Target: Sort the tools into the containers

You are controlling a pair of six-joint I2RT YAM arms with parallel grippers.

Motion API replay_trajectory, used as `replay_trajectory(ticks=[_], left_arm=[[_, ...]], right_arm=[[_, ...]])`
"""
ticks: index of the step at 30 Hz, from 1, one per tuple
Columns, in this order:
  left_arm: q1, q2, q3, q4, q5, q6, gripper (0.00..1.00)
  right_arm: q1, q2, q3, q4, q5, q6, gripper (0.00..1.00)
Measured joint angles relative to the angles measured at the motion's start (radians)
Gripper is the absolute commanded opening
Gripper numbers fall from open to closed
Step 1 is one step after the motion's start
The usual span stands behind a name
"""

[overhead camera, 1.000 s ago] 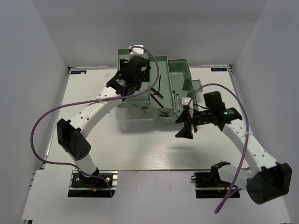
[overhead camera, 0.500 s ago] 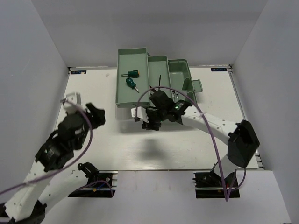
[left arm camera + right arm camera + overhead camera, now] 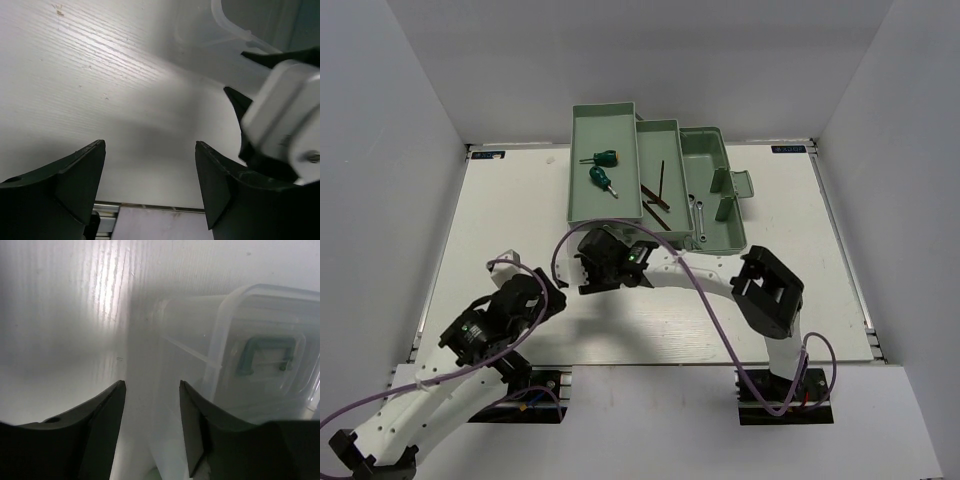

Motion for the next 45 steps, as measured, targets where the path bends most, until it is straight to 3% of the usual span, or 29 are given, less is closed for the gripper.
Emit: replay_trajectory(ticks=[3,4,6,12,15,20,21,22,24,25,28,36,41,45], left_arm=[[0.000,0.006,-0.010,0.011,0.019,-0.043,0.83],[0.000,0.010,-0.021,0.018,0.024,-0.060,0.83],[0.000,0.023,-0.053,0.038,0.037,-0.085,0.83],[0.000,0.049,-0.242,0.197,0.098,-0.150,0.85],[0.000,0.093,-0.329,0.319,0.129,-0.173,0.82],[0.000,0.222,-0.340,0.538,0.146,-0.190,0.78],[0.000,0.257,-0.339,0.567,0.146,-0.190,0.78],[0.000,0.283,-0.335,0.593,0.146,-0.193,0.78],[0.000,0.316,-0.324,0.623,0.152,-0.190,0.78],[0.000,0.320,-0.324,0.626,0.153,-0.190,0.78],[0.000,0.265,-0.324,0.585,0.154,-0.190,0.78],[0.000,-0.076,-0.284,0.331,0.113,-0.189,0.82],[0.000,-0.126,-0.212,0.193,0.087,-0.189,0.83],[0.000,-0.127,-0.200,0.142,0.077,-0.190,0.83]], right_arm=[[-0.001,0.035,0.006,0.013,0.033,-0.006,0.27],[-0.005,0.039,0.006,0.017,0.040,-0.008,0.13],[-0.010,0.039,0.010,0.017,0.047,-0.012,0.00],[-0.016,0.031,0.105,-0.031,0.030,0.005,0.00],[-0.011,0.000,0.140,-0.058,0.021,0.019,0.00],[-0.023,-0.094,0.200,-0.098,-0.001,0.055,0.00],[-0.026,-0.114,0.205,-0.099,-0.005,0.055,0.20],[-0.028,-0.134,0.206,-0.100,-0.008,0.057,0.31],[-0.030,-0.163,0.200,-0.095,-0.022,0.041,0.42],[-0.030,-0.170,0.189,-0.091,-0.028,0.034,0.42],[-0.030,-0.158,0.136,-0.087,-0.044,0.013,0.44],[-0.029,-0.018,0.115,-0.122,-0.076,0.008,0.48],[-0.029,0.064,0.166,-0.093,-0.020,-0.004,0.51],[-0.035,0.148,0.222,-0.082,0.000,-0.009,0.42]])
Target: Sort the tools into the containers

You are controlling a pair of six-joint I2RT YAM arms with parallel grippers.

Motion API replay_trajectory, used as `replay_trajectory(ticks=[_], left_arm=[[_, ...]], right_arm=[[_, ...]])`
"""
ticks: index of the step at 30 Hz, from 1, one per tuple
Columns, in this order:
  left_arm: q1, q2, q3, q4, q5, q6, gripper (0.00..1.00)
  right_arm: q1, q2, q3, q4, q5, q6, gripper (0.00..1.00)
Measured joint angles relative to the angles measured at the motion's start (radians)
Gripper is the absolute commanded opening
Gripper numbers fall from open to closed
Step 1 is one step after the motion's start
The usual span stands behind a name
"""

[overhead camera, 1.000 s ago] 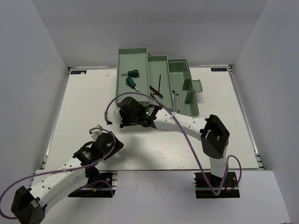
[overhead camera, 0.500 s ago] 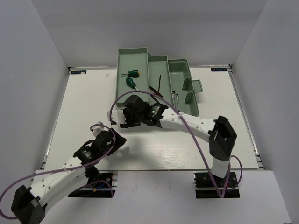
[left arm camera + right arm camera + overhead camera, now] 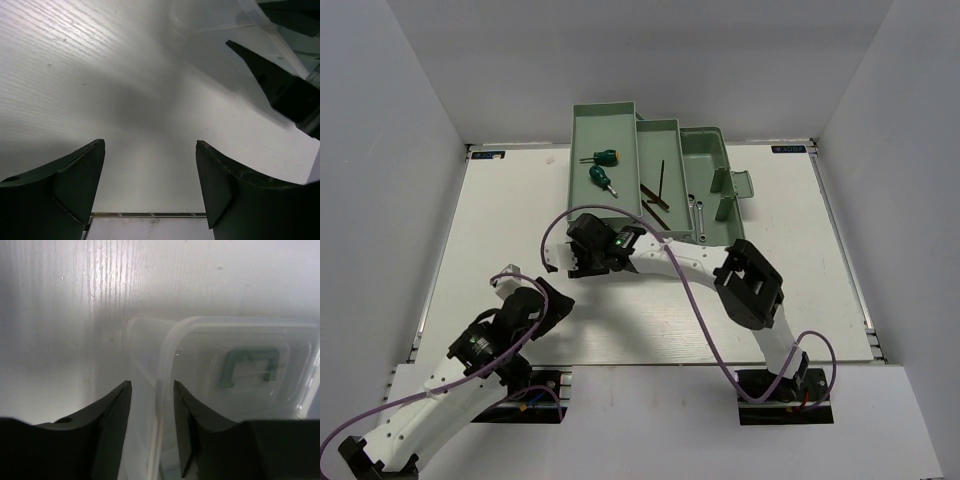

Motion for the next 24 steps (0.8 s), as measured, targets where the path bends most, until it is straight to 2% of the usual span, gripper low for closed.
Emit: replay_trajectory(ticks=[1,2,4,6,7,10,16,24], left_arm=[[0.000,0.000,0.000,-0.010,-0.001,0.000,0.83],[0.000,0.001,0.000,-0.018,-0.003,-0.001,0.83],[0.000,0.003,0.000,-0.023,-0.004,-0.002,0.80],[0.000,0.006,-0.009,-0.011,-0.006,-0.007,0.71],[0.000,0.009,-0.019,-0.006,-0.006,-0.008,0.63],[0.000,0.036,-0.070,0.037,-0.005,-0.018,0.54],[0.000,0.169,-0.191,0.224,0.026,-0.055,0.53],[0.000,0.434,-0.226,0.656,0.056,-0.087,0.53]], right_arm=[[-0.003,0.015,0.006,0.000,-0.002,-0.001,0.37],[-0.005,0.027,0.007,0.000,-0.003,-0.002,0.19],[-0.014,0.035,0.014,0.001,-0.018,0.017,0.01],[-0.025,0.035,0.023,-0.022,-0.059,0.054,0.00],[-0.028,0.035,0.027,-0.031,-0.067,0.061,0.00],[-0.037,0.033,0.037,-0.058,-0.103,0.078,0.00],[-0.051,0.005,0.045,-0.141,-0.145,0.105,0.00],[-0.075,-0.081,0.092,-0.235,-0.191,0.157,0.00]])
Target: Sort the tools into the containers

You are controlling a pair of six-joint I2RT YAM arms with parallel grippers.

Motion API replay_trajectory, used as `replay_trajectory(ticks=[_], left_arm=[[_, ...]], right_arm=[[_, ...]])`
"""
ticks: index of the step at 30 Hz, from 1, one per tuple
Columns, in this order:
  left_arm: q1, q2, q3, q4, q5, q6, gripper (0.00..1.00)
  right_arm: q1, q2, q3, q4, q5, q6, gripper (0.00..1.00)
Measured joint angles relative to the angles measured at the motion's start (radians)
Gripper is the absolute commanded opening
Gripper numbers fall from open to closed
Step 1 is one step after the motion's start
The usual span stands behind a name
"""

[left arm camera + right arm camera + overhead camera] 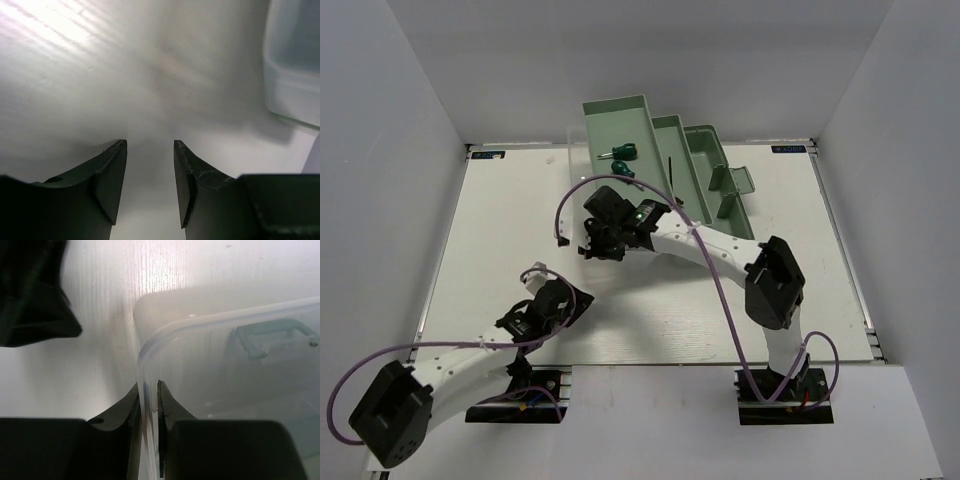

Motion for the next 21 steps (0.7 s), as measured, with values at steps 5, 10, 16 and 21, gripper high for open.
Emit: replay_trajectory(ticks=[5,10,16,21], left_arm=[[0.001,0.153,-0.019,0.249,-0.021,-0.013,0.56],[0.013,0.300,-0.048,0.510,-0.098,-0.036,0.59],[0.060,0.484,-0.011,0.705,-0.162,-0.040,0.61],[0.102,0.605,0.007,0.859,-0.158,-0.015,0.64]], right_arm=[[-0.011,-0.059,0.000,-0.016,-0.024,0.024,0.00],[-0.014,-0.064,-0.009,-0.023,-0.047,0.032,0.00],[-0.014,-0.064,-0.016,-0.023,-0.056,0.033,0.00],[-0.021,-0.073,-0.032,0.000,-0.053,0.037,0.31]])
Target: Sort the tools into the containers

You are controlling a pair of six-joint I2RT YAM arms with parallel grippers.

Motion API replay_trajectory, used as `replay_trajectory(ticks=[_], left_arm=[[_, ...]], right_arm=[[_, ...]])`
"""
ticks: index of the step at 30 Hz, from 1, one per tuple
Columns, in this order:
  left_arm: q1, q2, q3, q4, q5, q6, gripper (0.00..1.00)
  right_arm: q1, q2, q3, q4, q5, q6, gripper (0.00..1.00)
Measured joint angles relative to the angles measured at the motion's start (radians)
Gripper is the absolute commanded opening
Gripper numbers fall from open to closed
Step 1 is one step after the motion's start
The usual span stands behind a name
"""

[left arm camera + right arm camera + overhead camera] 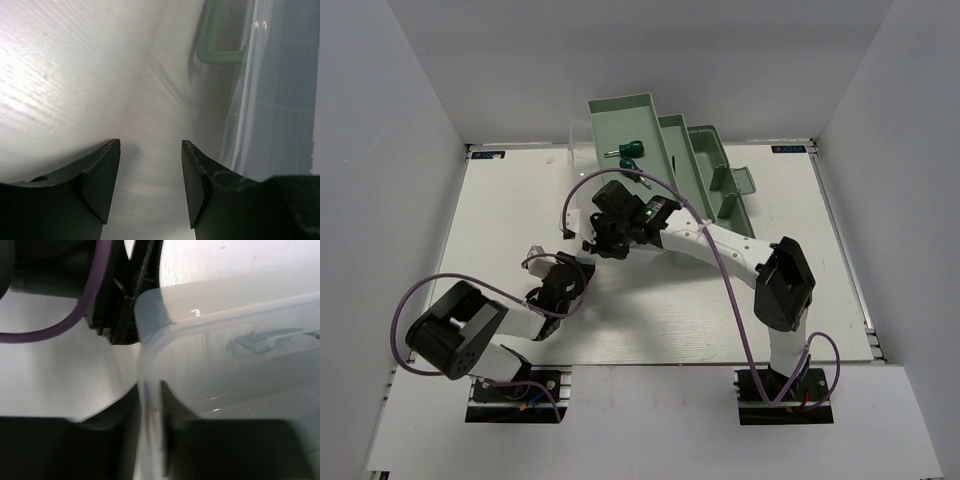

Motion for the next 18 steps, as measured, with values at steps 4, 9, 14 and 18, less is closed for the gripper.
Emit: replay_trajectory(ticks=[4,9,14,18], left_arm=[[0.032,0.083,0.026,0.092,0.042,0.018,0.64],[0.062,0.130,0.055,0.129,0.087,0.045,0.64],[0.081,0.134,0.055,0.137,0.111,0.053,0.64],[0.091,0.147,0.057,0.156,0.128,0.056,0.64]], right_arm=[[-0.003,-0.021,-0.019,-0.005,-0.029,0.029,0.87],[0.009,-0.092,-0.027,-0.010,-0.044,0.016,0.88],[0.014,-0.198,-0.027,-0.054,-0.099,-0.005,0.15],[0.014,-0.268,-0.026,-0.134,-0.206,-0.056,0.00]])
